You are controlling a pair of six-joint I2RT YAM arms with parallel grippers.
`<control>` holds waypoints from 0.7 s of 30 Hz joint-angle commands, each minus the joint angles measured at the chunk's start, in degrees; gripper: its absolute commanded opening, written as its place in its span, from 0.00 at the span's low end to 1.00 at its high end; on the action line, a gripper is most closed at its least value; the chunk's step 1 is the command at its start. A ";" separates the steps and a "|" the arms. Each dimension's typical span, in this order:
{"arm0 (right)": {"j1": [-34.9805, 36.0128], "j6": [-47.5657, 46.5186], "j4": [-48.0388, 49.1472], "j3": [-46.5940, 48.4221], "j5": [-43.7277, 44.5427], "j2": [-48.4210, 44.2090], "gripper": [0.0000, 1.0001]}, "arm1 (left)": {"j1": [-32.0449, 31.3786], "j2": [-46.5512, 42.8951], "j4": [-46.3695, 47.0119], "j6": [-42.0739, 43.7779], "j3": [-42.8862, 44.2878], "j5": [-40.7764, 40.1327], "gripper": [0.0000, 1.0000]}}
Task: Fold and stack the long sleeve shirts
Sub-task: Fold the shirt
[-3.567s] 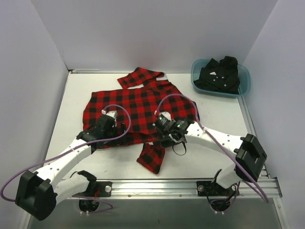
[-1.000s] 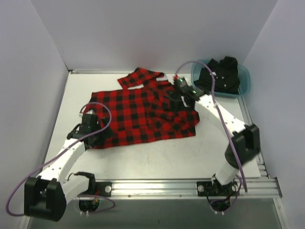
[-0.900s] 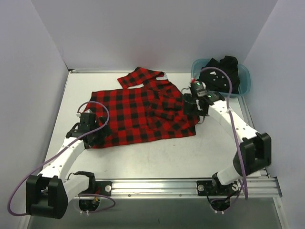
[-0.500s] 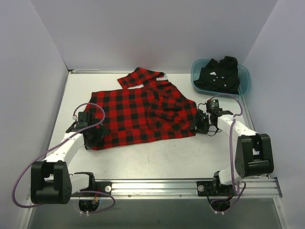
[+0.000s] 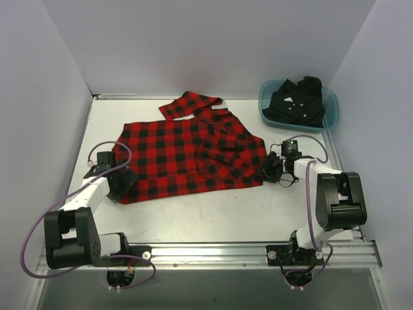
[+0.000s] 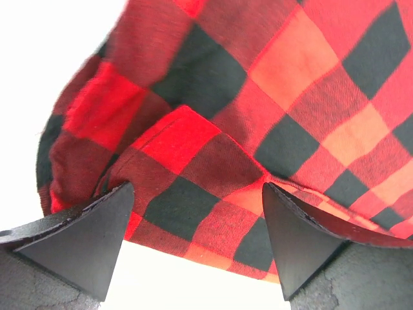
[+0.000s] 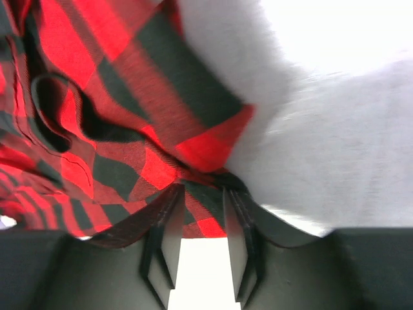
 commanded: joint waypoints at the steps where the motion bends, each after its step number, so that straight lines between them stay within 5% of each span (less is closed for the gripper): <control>1: -3.85 2.07 -1.99 -4.30 0.52 1.04 0.29 | 3.37 -2.07 -1.58 -1.01 -3.16 -2.61 0.93; 6: -4.57 -0.73 -9.36 -3.71 5.42 -3.96 0.29 | 4.96 -6.46 -3.69 0.12 -3.60 -1.66 0.93; 10: 3.23 -2.06 -12.10 -0.28 7.80 -9.67 0.32 | 4.43 -10.25 -5.71 3.12 0.51 0.36 0.94; 17: 10.81 2.07 -8.70 2.63 8.51 -14.60 0.39 | -6.45 -13.34 -7.82 4.09 5.28 -0.58 0.95; 21: 12.31 5.13 -2.18 1.40 0.44 -10.92 0.39 | -8.84 -9.04 -3.79 1.90 2.13 -0.86 0.93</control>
